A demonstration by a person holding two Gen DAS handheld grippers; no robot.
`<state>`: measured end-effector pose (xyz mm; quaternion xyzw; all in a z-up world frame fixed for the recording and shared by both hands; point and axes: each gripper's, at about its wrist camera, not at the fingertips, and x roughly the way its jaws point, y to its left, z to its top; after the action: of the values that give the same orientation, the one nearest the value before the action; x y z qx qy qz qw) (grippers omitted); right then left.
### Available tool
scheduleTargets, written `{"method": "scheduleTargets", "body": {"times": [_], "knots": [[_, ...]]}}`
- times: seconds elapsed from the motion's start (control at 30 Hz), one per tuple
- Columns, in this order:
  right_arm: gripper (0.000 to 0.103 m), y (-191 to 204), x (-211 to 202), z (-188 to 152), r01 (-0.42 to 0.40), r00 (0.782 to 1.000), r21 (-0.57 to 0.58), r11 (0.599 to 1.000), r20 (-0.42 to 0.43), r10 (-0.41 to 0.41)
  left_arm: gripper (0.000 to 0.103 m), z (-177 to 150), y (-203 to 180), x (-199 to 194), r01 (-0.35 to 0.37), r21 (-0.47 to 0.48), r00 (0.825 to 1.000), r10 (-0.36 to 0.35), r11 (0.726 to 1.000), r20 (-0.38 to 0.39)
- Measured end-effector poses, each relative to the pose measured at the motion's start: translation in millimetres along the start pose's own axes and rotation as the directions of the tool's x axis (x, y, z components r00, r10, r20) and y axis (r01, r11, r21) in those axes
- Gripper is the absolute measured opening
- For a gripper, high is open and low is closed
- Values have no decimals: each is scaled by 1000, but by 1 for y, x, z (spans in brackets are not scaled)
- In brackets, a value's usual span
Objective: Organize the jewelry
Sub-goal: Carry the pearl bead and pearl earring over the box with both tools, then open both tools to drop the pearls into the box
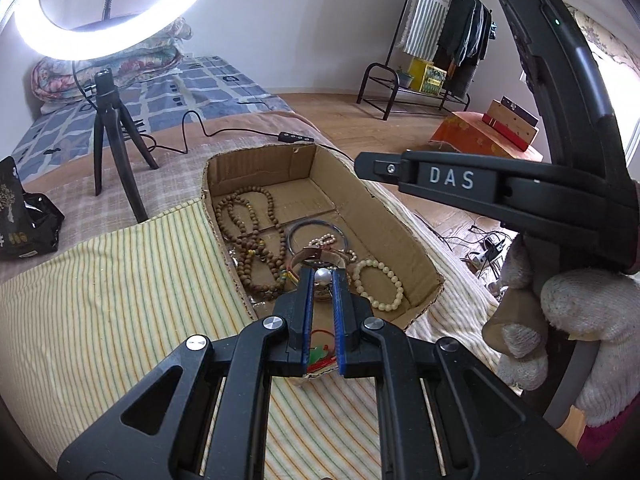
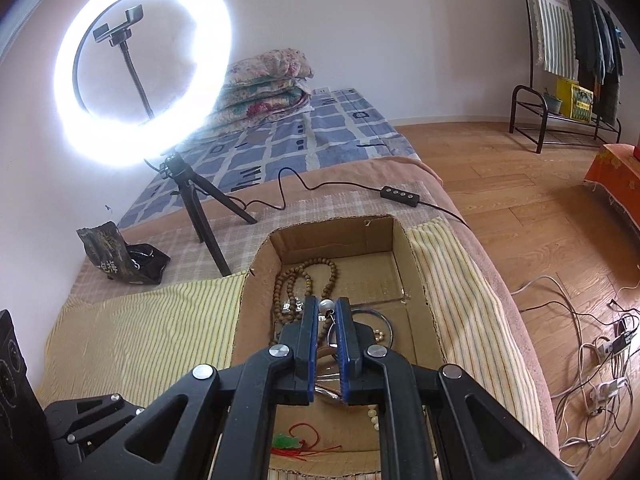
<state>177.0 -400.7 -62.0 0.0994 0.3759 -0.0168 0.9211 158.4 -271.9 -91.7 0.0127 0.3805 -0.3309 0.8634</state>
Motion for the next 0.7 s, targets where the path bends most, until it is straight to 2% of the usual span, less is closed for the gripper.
{"method": "scheduleTargets", "body": {"times": [0.2, 0.23, 0.3, 0.37, 0.43, 0.47, 0.5, 0.53, 0.6, 0.7], "knots": [[9, -1, 1, 1, -16, 1000, 15, 1000, 3, 16, 7, 0, -4, 4, 1, 7, 1000, -1, 1000, -1], [12, -1, 2, 2, -18, 1000, 17, 1000, 4, 18, 7, 0, -4, 4, 3, 6, 1000, -3, 1000, -2], [25, -3, 1, 1, -21, 1000, 29, 999, 11, 21, 7, 0, -4, 4, 0, 4, 1000, 0, 1000, -3], [28, -4, 1, 1, -17, 1000, 38, 999, 13, 17, 7, 1, -3, 3, -7, 7, 1000, 7, 1000, -2], [33, -4, 0, 2, -8, 1000, 43, 999, 19, 7, 19, 1, -3, 3, -11, 5, 1000, 11, 1000, -2], [38, -5, -1, 2, -7, 1000, 46, 999, 21, 6, 41, 1, -2, 3, -13, 3, 1000, 13, 1000, 1], [45, -5, -2, 2, -5, 1000, 47, 999, 23, 4, 54, 1, -1, 1, -16, -1, 1000, 16, 1000, 10], [50, -5, -2, 3, -1, 1000, 48, 999, 26, -1, 54, 1, -1, -1, -16, -2, 1000, 16, 1000, 18], [72, -4, -6, 3, 24, 999, 48, 999, 40, -26, 54, 1, -1, -2, -22, 5, 1000, 22, 1000, 18], [79, -2, -11, 4, 46, 997, 39, 998, 56, -48, 54, 0, -1, -5, -28, 9, 999, 28, 1000, 20]]}}
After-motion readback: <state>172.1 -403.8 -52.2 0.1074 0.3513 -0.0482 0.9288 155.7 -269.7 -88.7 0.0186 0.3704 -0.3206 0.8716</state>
